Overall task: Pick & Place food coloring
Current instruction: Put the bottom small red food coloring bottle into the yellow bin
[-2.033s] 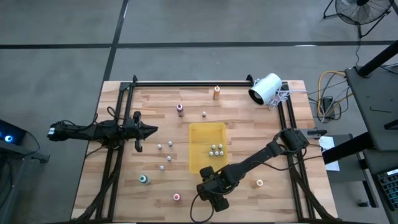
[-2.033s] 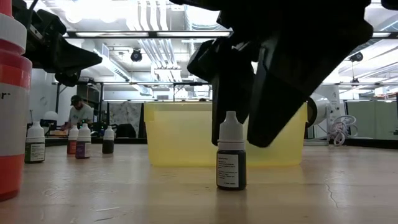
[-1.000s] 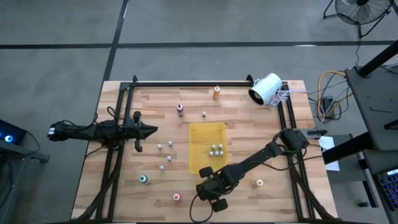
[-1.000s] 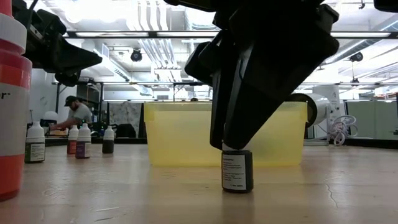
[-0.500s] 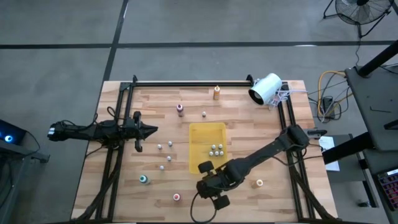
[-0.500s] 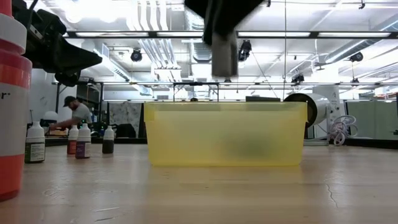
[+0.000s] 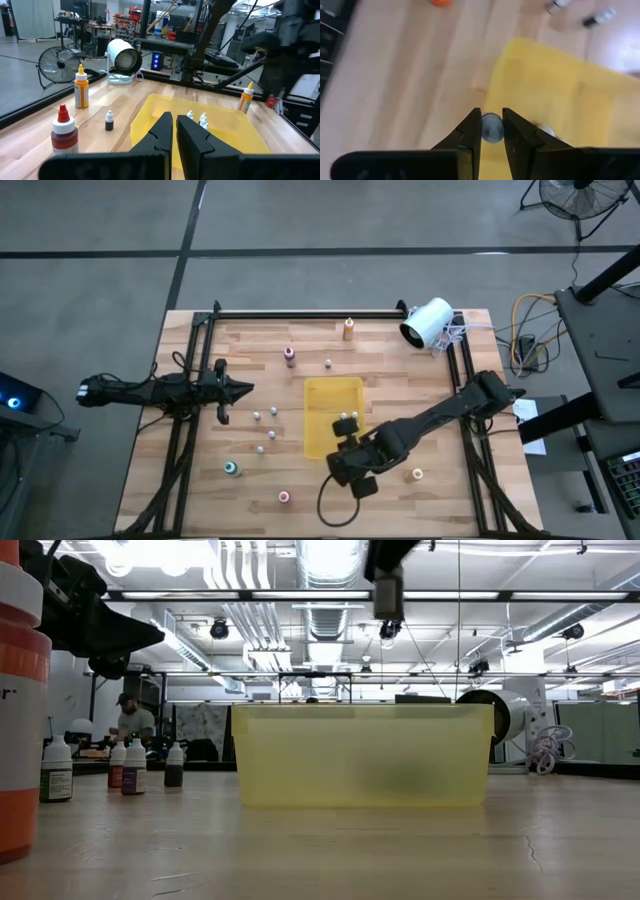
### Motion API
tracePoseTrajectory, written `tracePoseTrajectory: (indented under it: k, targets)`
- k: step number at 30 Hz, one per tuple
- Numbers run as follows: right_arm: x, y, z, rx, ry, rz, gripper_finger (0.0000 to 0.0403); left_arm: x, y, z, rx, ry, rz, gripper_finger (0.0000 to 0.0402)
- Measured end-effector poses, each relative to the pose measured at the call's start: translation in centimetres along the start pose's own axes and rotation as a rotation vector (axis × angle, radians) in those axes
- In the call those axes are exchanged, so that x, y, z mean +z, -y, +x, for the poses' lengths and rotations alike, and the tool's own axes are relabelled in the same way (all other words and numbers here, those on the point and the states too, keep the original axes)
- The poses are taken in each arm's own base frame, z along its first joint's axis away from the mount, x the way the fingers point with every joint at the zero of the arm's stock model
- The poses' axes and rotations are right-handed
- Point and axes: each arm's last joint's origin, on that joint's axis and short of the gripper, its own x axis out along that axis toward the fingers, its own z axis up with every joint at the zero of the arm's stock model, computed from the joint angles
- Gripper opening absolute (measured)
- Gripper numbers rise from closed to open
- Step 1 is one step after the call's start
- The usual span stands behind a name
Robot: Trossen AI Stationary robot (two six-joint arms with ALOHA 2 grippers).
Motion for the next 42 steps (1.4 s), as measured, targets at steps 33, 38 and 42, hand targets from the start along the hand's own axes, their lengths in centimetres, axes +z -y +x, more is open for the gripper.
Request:
tracePoseTrajectory:
  k: [33,38,42]
  targets:
    - [-9.5,2.4,4.8,-0.088,0.062,0.312,0.0054,0.0,0.0,0.0,0.0,0.0,0.0,0.0]
    - [-10.0,2.5,5.5,-0.087,0.077,0.322,0.0054,0.0,0.0,0.0,0.0,0.001,0.0,0.0]
    - [-10.4,2.5,5.8,-0.088,0.073,0.322,0.0054,0.0,0.0,0.0,0.0,0.001,0.0,0.0]
